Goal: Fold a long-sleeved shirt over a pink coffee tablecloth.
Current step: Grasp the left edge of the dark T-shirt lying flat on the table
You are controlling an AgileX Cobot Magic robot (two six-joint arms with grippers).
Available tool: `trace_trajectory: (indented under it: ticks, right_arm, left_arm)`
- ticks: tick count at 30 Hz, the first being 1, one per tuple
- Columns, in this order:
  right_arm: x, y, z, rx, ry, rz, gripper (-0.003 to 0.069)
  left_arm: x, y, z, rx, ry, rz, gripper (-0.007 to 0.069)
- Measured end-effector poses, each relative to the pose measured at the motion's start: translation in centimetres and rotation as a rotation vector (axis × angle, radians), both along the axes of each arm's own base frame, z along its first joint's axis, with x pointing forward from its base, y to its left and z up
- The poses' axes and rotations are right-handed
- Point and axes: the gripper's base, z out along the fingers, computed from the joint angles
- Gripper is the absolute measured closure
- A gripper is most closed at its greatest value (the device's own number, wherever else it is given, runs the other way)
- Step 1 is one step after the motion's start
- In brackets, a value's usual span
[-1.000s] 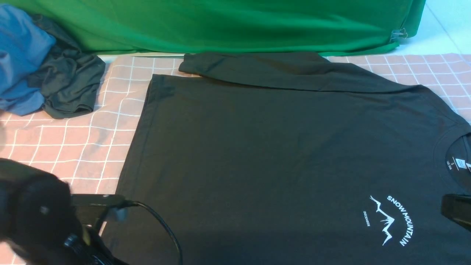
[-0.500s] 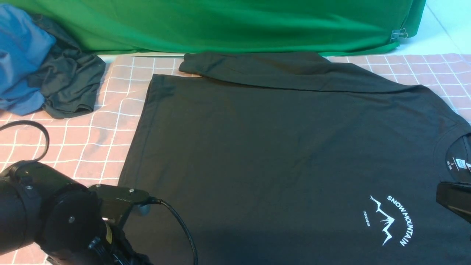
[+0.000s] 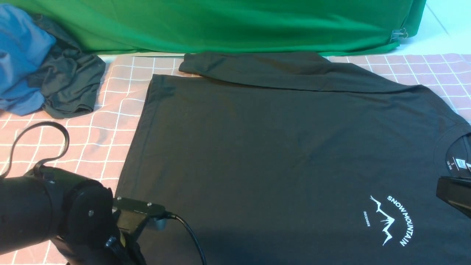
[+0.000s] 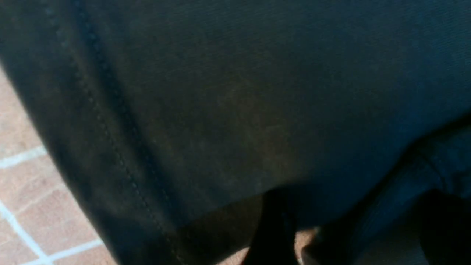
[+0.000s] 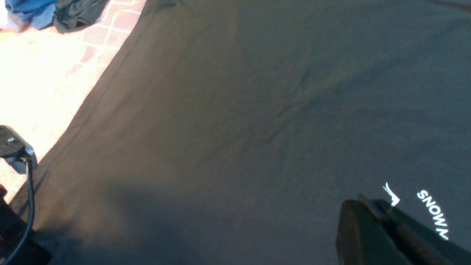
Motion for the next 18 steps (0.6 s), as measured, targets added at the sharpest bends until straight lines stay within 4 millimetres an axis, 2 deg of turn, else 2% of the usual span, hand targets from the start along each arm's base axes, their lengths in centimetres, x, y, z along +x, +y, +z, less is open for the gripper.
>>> trace_trajectory:
  ticks: [3,8,10,14,18]
  right_arm:
    - [0.0,0.0,0.0,0.001,-0.003,-0.001,0.0624]
    - [0.0,0.0,0.0,0.001,-0.004,-0.001,0.0624]
    - [0.0,0.0,0.0,0.002,-0.006,-0.001,0.0624]
    - [0.0,0.0,0.1,0.002,-0.006,-0.002,0.0624]
    - [0.0,0.0,0.1,0.003,-0.008,-0.002,0.0624]
  left_arm:
    - [-0.2,0.0,0.0,0.004,0.017,-0.01,0.0256]
    - [-0.5,0.2,0.0,0.023,0.058,-0.02,0.0552]
    - [-0.6,0.3,0.0,0.026,0.065,-0.021,0.058]
    - [-0.7,0.3,0.5,0.026,0.076,-0.025,0.058]
    - [-0.4,0.0,2.6,0.008,0.049,-0.034,0.058]
